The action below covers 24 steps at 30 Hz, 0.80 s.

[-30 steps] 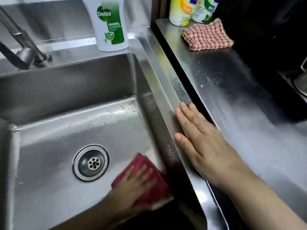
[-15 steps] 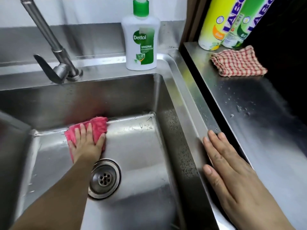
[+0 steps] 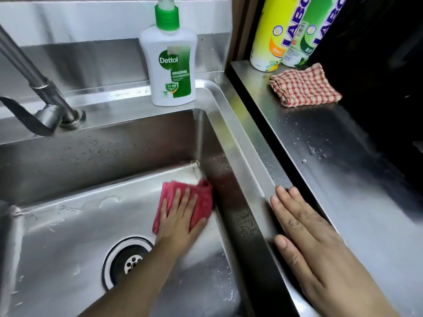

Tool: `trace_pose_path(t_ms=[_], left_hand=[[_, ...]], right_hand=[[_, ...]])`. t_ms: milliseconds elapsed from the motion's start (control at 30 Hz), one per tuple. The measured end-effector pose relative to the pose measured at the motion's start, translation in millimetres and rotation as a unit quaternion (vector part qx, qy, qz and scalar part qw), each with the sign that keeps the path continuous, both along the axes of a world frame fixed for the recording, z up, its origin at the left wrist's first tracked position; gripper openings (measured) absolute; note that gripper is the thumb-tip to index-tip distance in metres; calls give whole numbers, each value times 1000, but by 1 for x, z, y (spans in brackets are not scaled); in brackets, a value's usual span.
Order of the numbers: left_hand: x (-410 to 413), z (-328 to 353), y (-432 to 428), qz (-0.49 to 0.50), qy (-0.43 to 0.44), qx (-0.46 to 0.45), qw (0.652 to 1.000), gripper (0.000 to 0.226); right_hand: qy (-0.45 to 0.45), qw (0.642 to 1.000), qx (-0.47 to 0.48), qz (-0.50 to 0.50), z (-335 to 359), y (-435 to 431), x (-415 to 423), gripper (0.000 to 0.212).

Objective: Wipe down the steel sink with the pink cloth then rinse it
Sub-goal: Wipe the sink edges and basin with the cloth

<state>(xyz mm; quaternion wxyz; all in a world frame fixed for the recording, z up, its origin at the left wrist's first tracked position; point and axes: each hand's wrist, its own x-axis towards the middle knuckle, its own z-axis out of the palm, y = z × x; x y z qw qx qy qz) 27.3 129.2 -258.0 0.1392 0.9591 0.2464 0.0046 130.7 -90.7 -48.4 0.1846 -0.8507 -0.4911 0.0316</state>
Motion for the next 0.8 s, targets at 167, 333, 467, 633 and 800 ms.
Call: trace_pose_path(t_ms=[167, 333, 467, 633, 800], left_hand=[[-72, -7, -33, -202, -15, 24, 979, 66], [9, 0, 8, 3, 10, 5, 1000, 76], [32, 5, 32, 52, 46, -20, 997, 83], [-71, -2, 81, 315, 23, -19, 949, 73], [-154, 4, 113, 540, 4, -45, 841, 82]], right_hand=[[4, 1000, -7, -2, -1, 0, 0, 55], [-4, 1000, -13, -9, 1, 1, -3, 55], [-4, 1000, -24, -5, 0, 1, -4, 57], [9, 1000, -27, -2, 1, 0, -4, 60], [23, 1000, -19, -1, -1, 0, -4, 60]])
